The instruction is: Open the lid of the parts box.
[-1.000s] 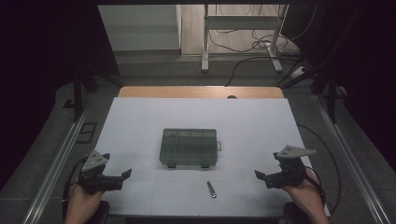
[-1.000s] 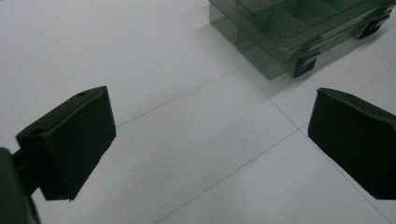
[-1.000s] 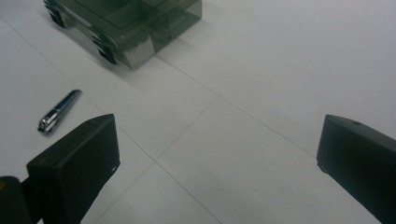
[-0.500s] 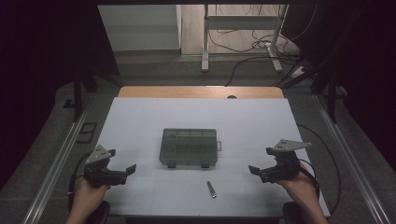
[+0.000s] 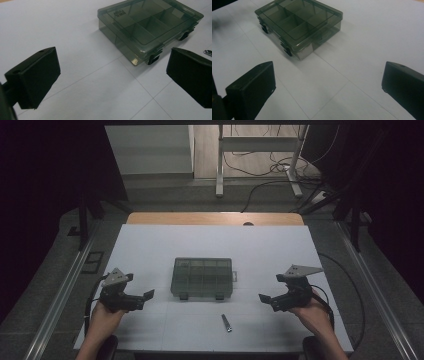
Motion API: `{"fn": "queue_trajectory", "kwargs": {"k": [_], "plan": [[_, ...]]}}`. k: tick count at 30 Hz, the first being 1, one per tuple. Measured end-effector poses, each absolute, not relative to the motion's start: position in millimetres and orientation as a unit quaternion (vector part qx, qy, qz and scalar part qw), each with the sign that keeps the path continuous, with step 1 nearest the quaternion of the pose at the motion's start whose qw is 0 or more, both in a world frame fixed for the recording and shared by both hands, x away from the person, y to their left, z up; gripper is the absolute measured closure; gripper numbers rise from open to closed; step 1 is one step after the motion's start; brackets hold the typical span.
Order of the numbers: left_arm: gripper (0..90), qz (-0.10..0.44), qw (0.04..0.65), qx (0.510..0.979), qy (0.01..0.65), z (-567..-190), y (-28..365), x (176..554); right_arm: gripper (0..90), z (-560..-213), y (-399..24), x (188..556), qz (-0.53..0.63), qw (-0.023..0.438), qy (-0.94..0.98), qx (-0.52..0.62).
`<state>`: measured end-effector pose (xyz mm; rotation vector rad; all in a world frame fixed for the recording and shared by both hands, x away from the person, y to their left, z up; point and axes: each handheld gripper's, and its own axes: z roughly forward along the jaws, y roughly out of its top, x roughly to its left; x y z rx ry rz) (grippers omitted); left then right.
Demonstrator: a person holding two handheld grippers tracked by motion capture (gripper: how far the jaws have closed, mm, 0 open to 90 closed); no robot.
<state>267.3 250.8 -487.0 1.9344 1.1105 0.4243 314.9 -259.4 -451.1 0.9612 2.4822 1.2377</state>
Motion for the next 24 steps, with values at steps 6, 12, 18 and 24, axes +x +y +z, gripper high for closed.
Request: {"fn": "queue_trajectory", "kwargs": {"k": [6, 12, 18, 24], "plan": [[0.0, 0.156, 0.418, 0.778, 0.443, -489.9, 242.0, 276.5, 0.0, -452.7, -254.0, 318.9, 0.424, 0.089, 0.841, 0.325], [0.0, 0.149, 0.42, 0.781, 0.437, -491.2, 235.8, 286.4, 0.0, -455.6, -245.3, 323.1, 0.425, 0.079, 0.844, 0.317], [0.0, 0.133, 0.425, 0.786, 0.43, -494.1, 230.8, 296.9, 0.0, -459.8, -235.1, 326.3, 0.408, 0.089, 0.853, 0.313], [0.0, 0.135, 0.418, 0.793, 0.423, -496.3, 227.3, 303.7, 0.0, -462.2, -224.0, 327.4, 0.398, 0.089, 0.861, 0.303]]}}
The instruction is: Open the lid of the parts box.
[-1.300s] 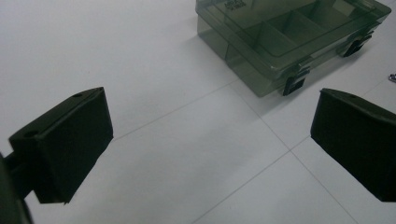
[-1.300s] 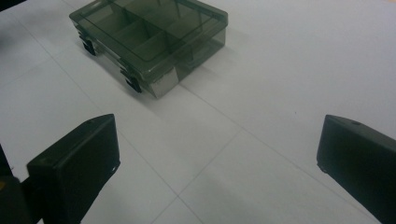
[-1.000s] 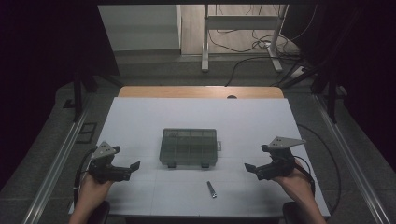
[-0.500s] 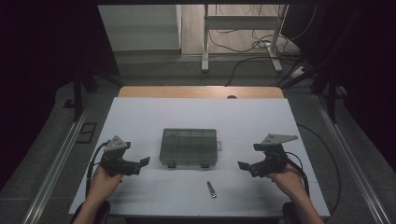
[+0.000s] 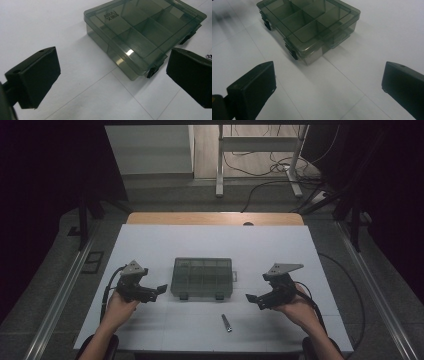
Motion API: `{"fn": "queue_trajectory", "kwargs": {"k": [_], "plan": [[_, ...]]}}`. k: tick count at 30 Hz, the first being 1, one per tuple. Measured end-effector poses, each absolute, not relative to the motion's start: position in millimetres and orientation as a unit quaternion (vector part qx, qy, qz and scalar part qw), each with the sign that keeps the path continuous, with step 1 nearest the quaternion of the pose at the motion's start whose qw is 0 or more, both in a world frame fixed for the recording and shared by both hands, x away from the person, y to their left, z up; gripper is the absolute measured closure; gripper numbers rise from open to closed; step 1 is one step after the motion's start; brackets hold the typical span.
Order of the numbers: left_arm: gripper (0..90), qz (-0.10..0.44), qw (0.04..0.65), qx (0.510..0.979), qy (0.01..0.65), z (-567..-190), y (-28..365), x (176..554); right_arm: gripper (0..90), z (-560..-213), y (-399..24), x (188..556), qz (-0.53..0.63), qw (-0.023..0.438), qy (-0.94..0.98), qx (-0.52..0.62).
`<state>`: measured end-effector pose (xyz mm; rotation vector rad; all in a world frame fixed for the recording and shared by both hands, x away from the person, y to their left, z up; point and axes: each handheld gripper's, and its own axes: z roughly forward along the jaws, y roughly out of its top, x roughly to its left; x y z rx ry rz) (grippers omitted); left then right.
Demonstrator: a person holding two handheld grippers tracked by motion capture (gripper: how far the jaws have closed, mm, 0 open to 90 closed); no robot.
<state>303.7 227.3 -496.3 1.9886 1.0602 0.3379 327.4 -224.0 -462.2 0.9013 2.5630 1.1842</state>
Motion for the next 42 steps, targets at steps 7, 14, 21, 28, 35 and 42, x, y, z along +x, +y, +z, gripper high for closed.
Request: {"fn": "queue_trajectory", "kwargs": {"k": [7, 14, 21, 28, 35, 42], "plan": [[0.0, 0.136, 0.423, 0.793, 0.415, -497.0, 224.2, 309.9, 0.0, -463.5, -213.8, 332.8, 0.39, 0.079, 0.864, 0.309], [0.0, 0.137, 0.425, 0.793, 0.414, -500.7, 220.5, 318.8, 5.3, -467.2, -198.6, 340.1, 0.37, 0.064, 0.874, 0.307], [0.0, 0.14, 0.428, 0.791, 0.413, -503.0, 219.3, 324.9, 22.0, -470.9, -190.1, 344.1, 0.366, 0.062, 0.878, 0.301], [0.0, 0.137, 0.43, 0.792, 0.411, -506.8, 215.6, 330.3, 47.7, -476.7, -187.9, 347.2, 0.357, 0.037, 0.887, 0.291], [0.0, 0.144, 0.427, 0.792, 0.411, -509.6, 216.3, 328.6, 70.2, -485.2, -184.7, 347.7, 0.339, 0.015, 0.898, 0.279], [0.7, 0.146, 0.421, 0.801, 0.399, -510.2, 214.9, 325.1, 89.1, -493.8, -182.3, 349.5, 0.325, -0.004, 0.906, 0.272]]}}
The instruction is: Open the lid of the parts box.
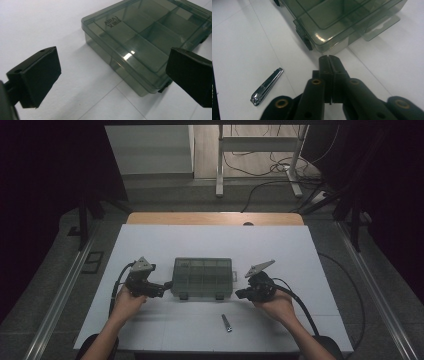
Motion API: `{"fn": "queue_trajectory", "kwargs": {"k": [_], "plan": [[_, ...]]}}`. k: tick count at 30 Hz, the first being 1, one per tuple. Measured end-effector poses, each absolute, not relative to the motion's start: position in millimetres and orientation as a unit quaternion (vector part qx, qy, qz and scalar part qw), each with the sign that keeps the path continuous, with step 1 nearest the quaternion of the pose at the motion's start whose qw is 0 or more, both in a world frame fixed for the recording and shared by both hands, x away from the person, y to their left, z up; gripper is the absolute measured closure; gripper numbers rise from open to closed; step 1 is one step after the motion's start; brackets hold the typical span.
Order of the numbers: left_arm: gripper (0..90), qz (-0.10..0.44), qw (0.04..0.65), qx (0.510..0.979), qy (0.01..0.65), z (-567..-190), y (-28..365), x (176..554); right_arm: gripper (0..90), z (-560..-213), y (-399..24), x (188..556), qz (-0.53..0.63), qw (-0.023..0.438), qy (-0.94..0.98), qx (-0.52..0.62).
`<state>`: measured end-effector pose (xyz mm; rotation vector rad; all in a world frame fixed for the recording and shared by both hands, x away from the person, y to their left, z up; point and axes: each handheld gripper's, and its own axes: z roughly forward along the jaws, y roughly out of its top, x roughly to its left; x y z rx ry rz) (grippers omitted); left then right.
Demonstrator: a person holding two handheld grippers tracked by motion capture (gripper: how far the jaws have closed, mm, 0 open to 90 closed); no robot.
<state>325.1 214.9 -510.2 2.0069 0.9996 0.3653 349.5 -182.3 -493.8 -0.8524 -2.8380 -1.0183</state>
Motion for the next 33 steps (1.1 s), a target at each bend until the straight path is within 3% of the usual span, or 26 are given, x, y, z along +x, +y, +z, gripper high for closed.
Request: {"fn": "queue_trajectory", "kwargs": {"k": [18, 33], "plan": [[0.7, 0.144, 0.441, 0.79, 0.401, -508.8, 220.8, 319.3, 89.2, -513.4, -166.7, 353.2, -0.283, 0.002, -0.926, -0.25], [0.7, 0.153, 0.437, 0.793, 0.396, -508.3, 221.8, 316.8, 89.3, -510.5, -166.0, 352.7, -0.293, -0.001, -0.922, -0.254]]}}
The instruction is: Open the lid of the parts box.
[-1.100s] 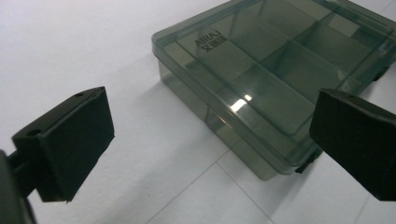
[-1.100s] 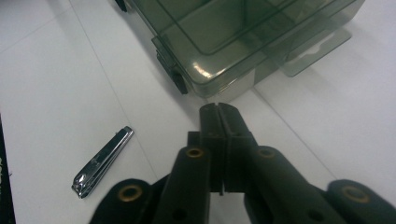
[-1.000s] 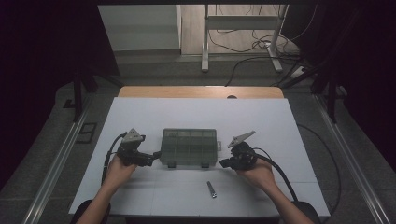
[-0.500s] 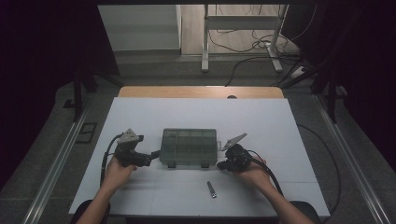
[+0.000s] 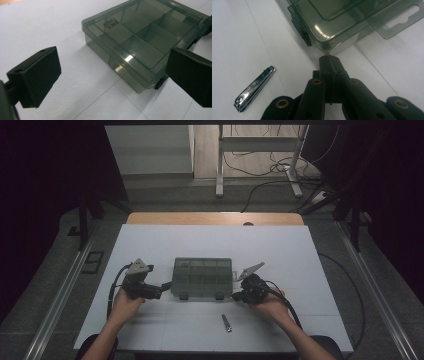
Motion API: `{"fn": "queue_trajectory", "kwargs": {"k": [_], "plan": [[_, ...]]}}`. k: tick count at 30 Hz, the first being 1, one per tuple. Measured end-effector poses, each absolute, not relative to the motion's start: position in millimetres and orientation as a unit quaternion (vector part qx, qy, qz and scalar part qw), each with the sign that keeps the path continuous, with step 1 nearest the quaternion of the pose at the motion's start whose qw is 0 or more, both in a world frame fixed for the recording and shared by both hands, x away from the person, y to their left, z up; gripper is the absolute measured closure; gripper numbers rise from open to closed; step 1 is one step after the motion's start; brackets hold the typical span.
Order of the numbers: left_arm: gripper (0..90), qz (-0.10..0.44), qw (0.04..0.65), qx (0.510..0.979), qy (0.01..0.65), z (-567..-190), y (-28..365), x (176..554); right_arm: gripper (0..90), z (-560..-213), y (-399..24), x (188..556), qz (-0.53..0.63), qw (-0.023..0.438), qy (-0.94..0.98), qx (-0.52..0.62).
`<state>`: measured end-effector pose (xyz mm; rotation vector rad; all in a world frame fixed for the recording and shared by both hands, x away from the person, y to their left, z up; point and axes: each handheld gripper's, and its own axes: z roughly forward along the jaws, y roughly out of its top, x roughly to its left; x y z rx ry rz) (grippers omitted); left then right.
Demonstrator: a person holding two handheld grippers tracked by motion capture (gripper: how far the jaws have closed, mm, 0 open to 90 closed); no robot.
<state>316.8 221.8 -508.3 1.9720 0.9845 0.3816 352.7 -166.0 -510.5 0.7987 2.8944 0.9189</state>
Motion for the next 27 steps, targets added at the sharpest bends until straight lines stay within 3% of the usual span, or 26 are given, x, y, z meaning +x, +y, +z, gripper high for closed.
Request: {"fn": "queue_trajectory", "kwargs": {"k": [27], "plan": [[0.1, 0.141, 0.432, 0.793, 0.407, -509.4, 225.3, 314.8, 89.3, -501.6, -170.0, 347.3, 0.317, 0.003, 0.913, 0.257]]}}
